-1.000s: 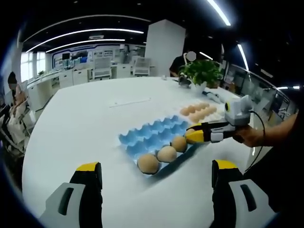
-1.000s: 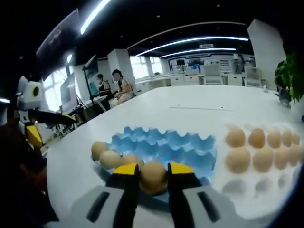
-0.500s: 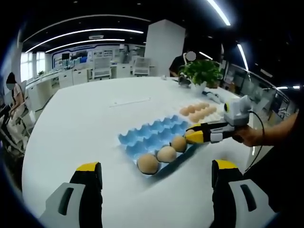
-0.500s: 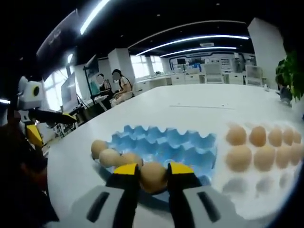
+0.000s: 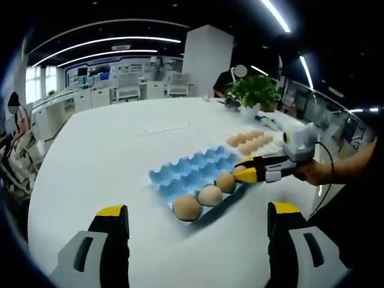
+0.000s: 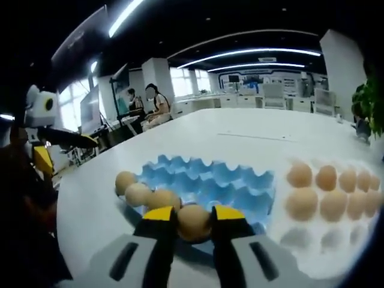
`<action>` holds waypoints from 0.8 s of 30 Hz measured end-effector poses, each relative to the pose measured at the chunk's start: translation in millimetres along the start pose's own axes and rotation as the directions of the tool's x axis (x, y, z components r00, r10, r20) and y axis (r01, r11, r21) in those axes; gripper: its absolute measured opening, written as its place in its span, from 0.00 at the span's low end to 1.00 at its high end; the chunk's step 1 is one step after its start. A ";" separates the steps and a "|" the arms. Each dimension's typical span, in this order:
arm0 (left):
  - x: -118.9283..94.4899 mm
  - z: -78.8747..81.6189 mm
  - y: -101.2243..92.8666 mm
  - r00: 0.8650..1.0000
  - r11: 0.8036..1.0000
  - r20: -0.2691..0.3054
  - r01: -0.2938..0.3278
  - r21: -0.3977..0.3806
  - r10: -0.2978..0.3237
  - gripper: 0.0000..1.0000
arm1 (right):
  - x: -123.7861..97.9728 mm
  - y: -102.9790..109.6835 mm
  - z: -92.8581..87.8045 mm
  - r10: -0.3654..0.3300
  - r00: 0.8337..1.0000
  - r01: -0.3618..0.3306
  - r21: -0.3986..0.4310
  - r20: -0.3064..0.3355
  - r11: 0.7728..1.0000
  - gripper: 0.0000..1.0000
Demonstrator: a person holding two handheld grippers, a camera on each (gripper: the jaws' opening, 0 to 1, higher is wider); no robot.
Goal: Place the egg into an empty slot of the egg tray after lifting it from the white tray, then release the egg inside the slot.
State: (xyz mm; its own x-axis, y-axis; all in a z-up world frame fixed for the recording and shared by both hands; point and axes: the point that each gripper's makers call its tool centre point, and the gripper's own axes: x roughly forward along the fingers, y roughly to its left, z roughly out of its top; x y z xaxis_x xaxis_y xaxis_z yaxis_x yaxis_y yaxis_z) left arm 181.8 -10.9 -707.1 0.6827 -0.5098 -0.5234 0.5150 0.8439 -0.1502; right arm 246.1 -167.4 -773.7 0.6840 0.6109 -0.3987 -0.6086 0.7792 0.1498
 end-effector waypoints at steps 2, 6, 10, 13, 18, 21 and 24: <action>0.0 0.1 -0.4 1.000 1.000 0.001 0.002 0.000 -0.002 0.96 | -0.1 0.2 -0.1 0.002 1.000 -0.002 -0.006 0.001 1.000 0.24; -0.1 0.7 -0.8 1.000 1.000 0.002 0.003 0.003 -0.003 0.97 | -0.5 0.4 -0.6 0.004 1.000 -0.004 -0.013 -0.001 1.000 0.24; -0.5 1.7 -0.6 1.000 1.000 0.004 0.002 0.005 -0.002 0.96 | -1.1 0.8 -1.1 0.009 1.000 -0.009 -0.025 -0.001 1.000 0.24; -0.3 1.7 -0.8 1.000 1.000 0.003 0.003 0.006 -0.003 0.96 | -1.5 2.1 -2.4 0.016 1.000 -0.016 -0.065 -0.002 0.998 0.25; 0.6 1.9 -2.8 1.000 1.000 0.000 0.008 0.012 -0.008 0.96 | -2.4 2.7 -3.3 0.022 1.000 -0.021 -0.085 0.000 0.996 0.25; 0.6 2.8 -3.0 1.000 1.000 0.001 0.009 0.013 -0.009 0.96 | -5.7 3.5 -2.4 0.020 1.000 -0.020 0.019 0.008 1.000 0.27; 0.1 3.0 -1.8 1.000 1.000 0.000 0.005 0.012 -0.005 0.96 | -13.9 -2.2 -2.1 0.004 1.000 -0.005 0.044 0.019 0.999 0.27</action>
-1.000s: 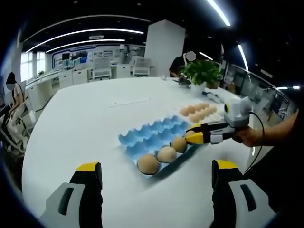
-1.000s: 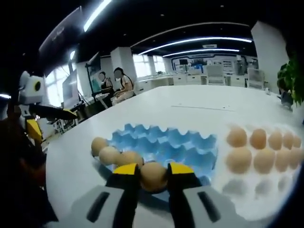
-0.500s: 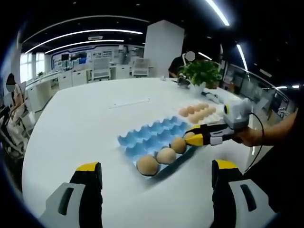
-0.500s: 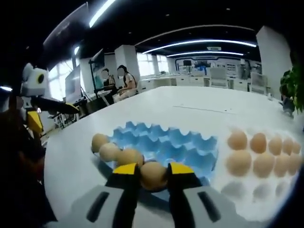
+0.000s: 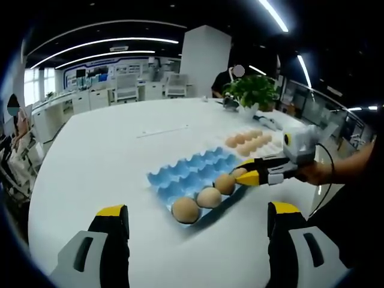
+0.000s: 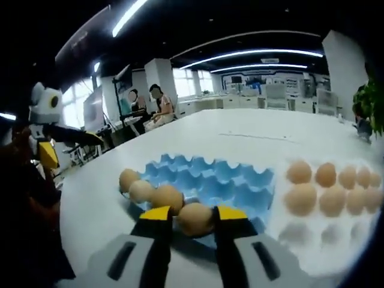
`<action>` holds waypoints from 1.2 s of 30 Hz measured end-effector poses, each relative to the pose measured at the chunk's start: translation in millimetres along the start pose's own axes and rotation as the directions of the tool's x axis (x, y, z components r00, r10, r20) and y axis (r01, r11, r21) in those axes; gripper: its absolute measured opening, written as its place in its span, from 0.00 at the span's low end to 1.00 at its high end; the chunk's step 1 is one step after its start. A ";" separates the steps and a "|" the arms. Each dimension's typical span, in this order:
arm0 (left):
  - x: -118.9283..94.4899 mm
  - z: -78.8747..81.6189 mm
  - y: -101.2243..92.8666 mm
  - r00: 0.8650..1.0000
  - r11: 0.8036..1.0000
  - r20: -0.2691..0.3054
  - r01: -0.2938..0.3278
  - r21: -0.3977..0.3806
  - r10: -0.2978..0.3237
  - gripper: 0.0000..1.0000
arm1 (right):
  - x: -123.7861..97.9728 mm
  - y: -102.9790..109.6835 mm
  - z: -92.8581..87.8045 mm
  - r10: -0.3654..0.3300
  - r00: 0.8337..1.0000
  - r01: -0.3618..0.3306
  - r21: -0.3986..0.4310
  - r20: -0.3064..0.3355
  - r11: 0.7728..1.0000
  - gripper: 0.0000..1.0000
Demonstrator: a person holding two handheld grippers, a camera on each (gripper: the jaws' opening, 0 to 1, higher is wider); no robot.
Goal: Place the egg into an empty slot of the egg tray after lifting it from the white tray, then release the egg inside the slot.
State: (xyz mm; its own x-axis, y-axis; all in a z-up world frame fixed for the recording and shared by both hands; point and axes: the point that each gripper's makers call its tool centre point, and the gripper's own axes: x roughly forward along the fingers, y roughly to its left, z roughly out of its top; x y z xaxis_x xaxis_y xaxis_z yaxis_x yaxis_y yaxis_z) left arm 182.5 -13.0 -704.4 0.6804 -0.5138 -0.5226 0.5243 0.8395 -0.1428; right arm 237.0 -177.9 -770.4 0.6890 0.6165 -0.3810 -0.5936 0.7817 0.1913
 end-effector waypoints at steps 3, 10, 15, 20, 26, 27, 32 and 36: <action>-0.6 -0.4 1.2 1.000 1.000 -0.001 -0.004 -0.002 0.004 0.96 | -11.9 -9.4 4.8 -0.034 0.999 0.033 0.031 0.032 0.999 0.27; 0.6 -0.5 -1.0 1.000 1.000 -0.004 0.003 0.003 -0.003 0.96 | -36.4 -44.1 4.3 -0.137 0.989 0.133 0.079 0.047 0.988 0.26; 1.0 0.2 -2.0 1.000 1.000 -0.004 0.005 0.005 -0.005 0.96 | -59.1 -82.8 4.2 -0.267 0.962 0.259 0.107 0.061 0.960 0.26; 0.4 0.4 -0.4 1.000 1.000 -0.004 -0.001 0.005 0.001 0.96 | -89.8 -130.7 5.7 -0.431 0.899 0.425 0.083 0.076 0.901 0.27; 0.1 -0.5 1.2 1.000 1.000 -0.008 -0.004 0.003 0.004 0.96 | -136.5 -189.0 7.4 -0.618 0.782 0.612 0.090 0.085 0.786 0.27; 0.2 -0.2 1.2 1.000 1.000 -0.007 -0.004 0.002 0.004 0.96 | -142.8 -196.6 8.6 -0.637 0.765 0.629 0.099 0.093 0.771 0.27; 1.3 1.4 0.6 1.000 1.000 -0.005 -0.003 0.004 0.003 0.96 | -182.0 -242.9 1.5 -0.751 0.657 0.733 0.170 0.073 0.658 0.27; 1.7 2.2 0.3 1.000 1.000 -0.004 -0.002 0.006 0.002 0.96 | -189.3 -263.1 -7.5 -0.768 0.639 0.755 0.155 0.045 0.637 0.27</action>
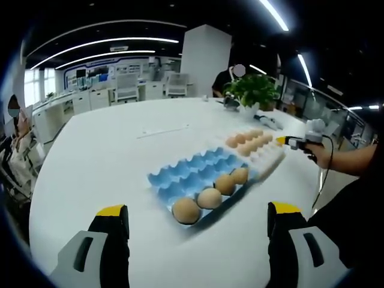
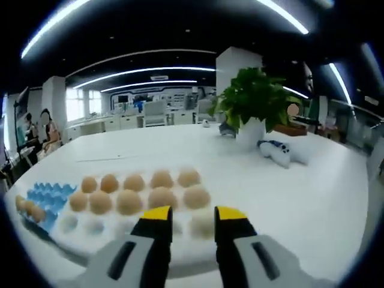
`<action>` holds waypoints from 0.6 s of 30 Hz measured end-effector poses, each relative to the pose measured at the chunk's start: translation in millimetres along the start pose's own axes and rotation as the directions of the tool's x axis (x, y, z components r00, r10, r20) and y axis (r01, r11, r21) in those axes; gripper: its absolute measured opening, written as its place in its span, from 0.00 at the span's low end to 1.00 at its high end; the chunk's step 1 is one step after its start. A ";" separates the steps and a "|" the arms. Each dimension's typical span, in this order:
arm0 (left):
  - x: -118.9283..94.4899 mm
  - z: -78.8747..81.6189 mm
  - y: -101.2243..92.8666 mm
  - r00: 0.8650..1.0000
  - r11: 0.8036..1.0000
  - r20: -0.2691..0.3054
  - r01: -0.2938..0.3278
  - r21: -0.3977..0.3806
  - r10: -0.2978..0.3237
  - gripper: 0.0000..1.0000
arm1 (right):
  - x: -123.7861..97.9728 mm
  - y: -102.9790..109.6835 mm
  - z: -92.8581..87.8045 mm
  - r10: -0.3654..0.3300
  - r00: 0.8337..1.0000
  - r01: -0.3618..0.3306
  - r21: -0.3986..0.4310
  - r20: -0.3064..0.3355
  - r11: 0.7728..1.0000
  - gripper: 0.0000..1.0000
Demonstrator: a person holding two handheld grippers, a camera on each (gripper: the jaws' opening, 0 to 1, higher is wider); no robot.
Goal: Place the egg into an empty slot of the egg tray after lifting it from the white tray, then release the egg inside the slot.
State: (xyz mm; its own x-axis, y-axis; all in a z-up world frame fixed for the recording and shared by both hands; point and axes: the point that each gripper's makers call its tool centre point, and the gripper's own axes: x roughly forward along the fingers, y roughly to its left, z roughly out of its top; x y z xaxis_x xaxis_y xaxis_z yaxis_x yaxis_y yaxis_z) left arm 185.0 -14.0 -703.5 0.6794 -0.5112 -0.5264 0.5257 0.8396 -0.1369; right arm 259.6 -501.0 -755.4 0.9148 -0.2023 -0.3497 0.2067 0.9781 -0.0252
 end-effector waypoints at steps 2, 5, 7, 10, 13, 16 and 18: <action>0.0 0.0 0.0 1.000 1.000 -0.001 0.000 0.001 0.000 0.96 | 5.4 -5.8 -6.0 -0.010 1.000 0.009 -0.023 -0.023 1.000 0.27; -0.5 0.2 0.0 1.000 1.000 0.000 -0.002 0.000 0.002 0.96 | 10.0 -6.5 -9.6 -0.005 0.999 0.004 -0.023 -0.035 1.000 0.29; -1.1 0.1 0.7 1.000 1.000 0.000 -0.006 0.000 0.006 0.96 | 13.6 -5.3 -12.6 -0.005 0.999 0.003 -0.027 -0.050 1.000 0.31; -1.5 -0.7 1.8 1.000 1.000 0.000 -0.011 -0.005 0.011 0.97 | 17.2 -4.2 -20.3 -0.001 0.997 -0.002 -0.047 -0.077 0.999 0.32; -2.0 -0.8 1.7 1.000 1.000 0.001 -0.012 -0.005 0.012 0.96 | 16.2 -0.6 -18.3 0.012 0.998 -0.015 -0.046 -0.064 0.999 0.27; -1.6 -1.5 1.0 1.000 1.000 -0.002 -0.009 -0.006 0.009 0.96 | 16.3 -0.7 -17.8 0.018 0.998 -0.021 -0.060 -0.063 0.998 0.27; -0.7 -1.6 0.5 1.000 1.000 -0.003 -0.006 -0.003 0.006 0.96 | 16.4 -1.7 -18.4 0.030 0.998 -0.033 -0.045 -0.063 0.998 0.27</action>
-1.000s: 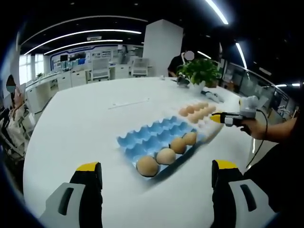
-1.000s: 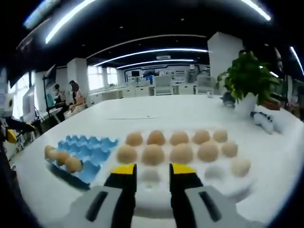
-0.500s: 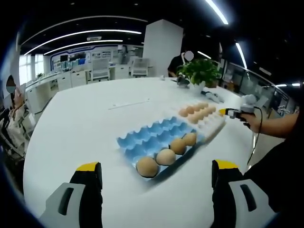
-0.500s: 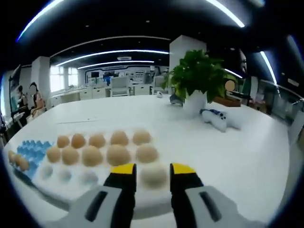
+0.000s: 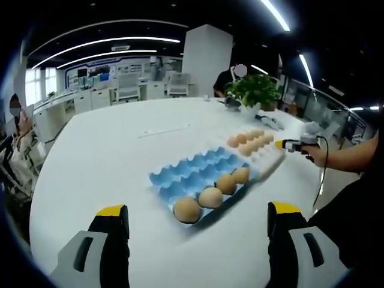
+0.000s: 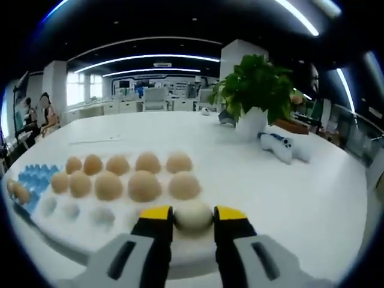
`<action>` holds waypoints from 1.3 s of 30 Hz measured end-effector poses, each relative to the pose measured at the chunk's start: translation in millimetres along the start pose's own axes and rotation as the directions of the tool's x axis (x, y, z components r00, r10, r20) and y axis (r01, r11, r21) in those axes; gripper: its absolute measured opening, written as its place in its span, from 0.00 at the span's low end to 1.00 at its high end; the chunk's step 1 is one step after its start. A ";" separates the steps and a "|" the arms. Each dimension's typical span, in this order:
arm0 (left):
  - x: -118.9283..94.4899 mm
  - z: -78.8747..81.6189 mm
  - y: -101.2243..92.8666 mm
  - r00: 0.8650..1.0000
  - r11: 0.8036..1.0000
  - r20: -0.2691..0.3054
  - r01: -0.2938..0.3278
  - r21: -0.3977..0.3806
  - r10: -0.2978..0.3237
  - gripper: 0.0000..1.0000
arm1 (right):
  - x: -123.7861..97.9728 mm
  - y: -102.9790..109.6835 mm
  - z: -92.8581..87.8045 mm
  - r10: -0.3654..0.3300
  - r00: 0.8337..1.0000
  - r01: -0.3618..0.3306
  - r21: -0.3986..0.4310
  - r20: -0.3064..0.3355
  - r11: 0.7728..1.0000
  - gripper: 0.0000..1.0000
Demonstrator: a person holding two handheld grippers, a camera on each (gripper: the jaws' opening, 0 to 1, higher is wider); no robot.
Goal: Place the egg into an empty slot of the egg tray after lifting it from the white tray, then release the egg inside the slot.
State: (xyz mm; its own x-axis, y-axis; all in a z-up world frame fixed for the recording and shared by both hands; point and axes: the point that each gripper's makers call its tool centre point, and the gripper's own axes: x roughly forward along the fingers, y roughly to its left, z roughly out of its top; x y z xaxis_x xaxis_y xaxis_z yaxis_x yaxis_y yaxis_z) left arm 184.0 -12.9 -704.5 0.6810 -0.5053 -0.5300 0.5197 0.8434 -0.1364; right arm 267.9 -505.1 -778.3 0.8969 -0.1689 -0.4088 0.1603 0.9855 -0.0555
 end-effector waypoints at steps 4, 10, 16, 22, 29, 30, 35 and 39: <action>0.3 2.3 -1.0 1.000 1.000 0.004 0.005 0.007 -0.005 0.96 | -0.1 -0.6 0.6 0.008 1.000 -0.008 0.036 -0.007 0.999 0.26; -2.1 4.0 2.7 1.000 1.000 0.015 -0.007 0.000 0.007 0.96 | -4.6 -0.6 5.8 0.002 1.000 -0.003 0.070 0.013 0.998 0.26; -2.6 2.3 4.1 1.000 1.000 0.014 -0.009 -0.006 0.009 0.96 | -17.5 5.4 16.3 0.014 0.999 -0.021 0.127 0.051 0.992 0.26; -0.8 4.9 1.8 1.000 1.000 0.017 0.003 0.004 -0.003 0.96 | -26.9 21.3 25.9 0.055 0.995 -0.067 0.160 0.080 0.985 0.26; 0.3 5.1 1.1 1.000 1.000 0.013 0.008 0.011 -0.008 0.96 | -32.9 55.7 43.4 0.133 0.984 -0.150 0.156 0.116 0.976 0.26; 0.4 5.0 0.9 1.000 1.000 0.013 0.009 0.010 -0.009 0.96 | -33.7 62.5 46.2 0.146 0.982 -0.164 0.154 0.118 0.975 0.26; 0.8 4.4 0.5 1.000 1.000 0.015 0.010 0.006 -0.010 0.96 | -35.9 90.6 49.7 0.216 0.969 -0.232 0.142 0.120 0.962 0.26; 0.6 3.3 -0.1 1.000 1.000 0.015 0.010 0.002 -0.010 0.96 | -37.9 109.6 46.6 0.262 0.958 -0.276 0.136 0.114 0.951 0.26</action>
State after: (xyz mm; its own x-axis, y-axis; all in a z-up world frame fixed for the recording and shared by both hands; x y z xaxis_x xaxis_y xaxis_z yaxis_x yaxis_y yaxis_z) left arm 186.1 -13.9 -702.1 0.6831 -0.5165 -0.5164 0.5275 0.8379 -0.1402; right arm 270.7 -391.4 -726.5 0.9484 0.0942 -0.3027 -0.0387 0.9821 0.1843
